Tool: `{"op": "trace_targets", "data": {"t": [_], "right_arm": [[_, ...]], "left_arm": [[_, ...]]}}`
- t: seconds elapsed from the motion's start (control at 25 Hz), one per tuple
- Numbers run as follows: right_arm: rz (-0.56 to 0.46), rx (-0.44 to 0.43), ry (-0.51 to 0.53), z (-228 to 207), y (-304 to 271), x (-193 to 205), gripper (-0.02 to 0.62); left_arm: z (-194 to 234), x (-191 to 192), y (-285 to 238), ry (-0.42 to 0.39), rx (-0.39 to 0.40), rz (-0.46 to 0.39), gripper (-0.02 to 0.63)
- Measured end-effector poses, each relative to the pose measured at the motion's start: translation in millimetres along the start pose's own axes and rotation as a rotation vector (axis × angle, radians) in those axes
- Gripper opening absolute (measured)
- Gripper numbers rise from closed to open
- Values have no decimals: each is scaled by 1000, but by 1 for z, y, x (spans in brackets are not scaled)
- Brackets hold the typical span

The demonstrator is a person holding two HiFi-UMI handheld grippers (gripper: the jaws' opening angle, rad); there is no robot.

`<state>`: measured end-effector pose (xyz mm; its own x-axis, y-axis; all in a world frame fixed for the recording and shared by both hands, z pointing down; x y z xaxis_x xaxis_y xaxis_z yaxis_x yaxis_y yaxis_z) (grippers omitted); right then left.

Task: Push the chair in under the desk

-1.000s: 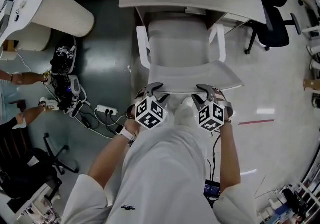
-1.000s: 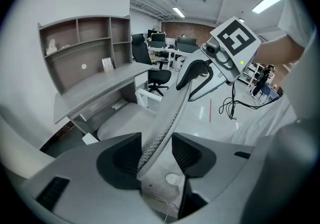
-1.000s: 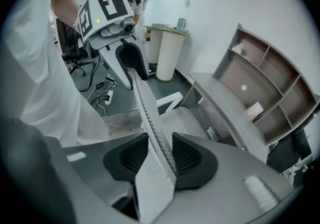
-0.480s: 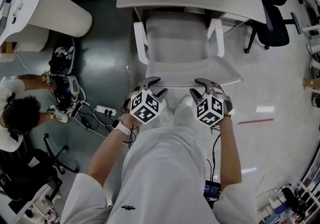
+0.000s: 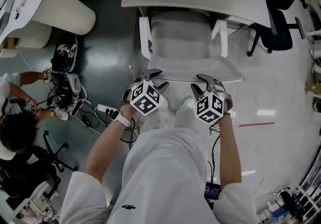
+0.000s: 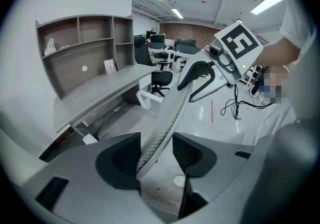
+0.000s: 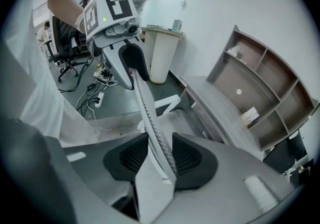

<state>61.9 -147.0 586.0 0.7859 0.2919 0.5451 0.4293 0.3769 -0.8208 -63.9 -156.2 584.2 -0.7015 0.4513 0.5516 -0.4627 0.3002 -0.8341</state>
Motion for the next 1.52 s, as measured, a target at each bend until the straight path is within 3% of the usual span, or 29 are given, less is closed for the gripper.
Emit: {"op": "trace_targets", "data": {"t": [0.48,1.52], "right_arm": [[-9,23,-2,-32,-21,-18,156],[-29,64,3,-113,-68,-58,146]], "left_arm": [[43,-13,-12,-24,-41,-19,207],[142,-50,-47,-80,-135,42,221]]}}
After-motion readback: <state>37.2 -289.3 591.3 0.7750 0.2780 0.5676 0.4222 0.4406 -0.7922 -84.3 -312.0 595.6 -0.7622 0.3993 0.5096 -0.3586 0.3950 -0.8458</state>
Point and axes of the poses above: the fingertips, and each gripper's own axes: y backward along the fingers, z to its left, x out of its underside, the point moved 2 cm from there along y, backward along the fingers, and after that the axes turned 3 degrees about -x, right-handed, at the moved point
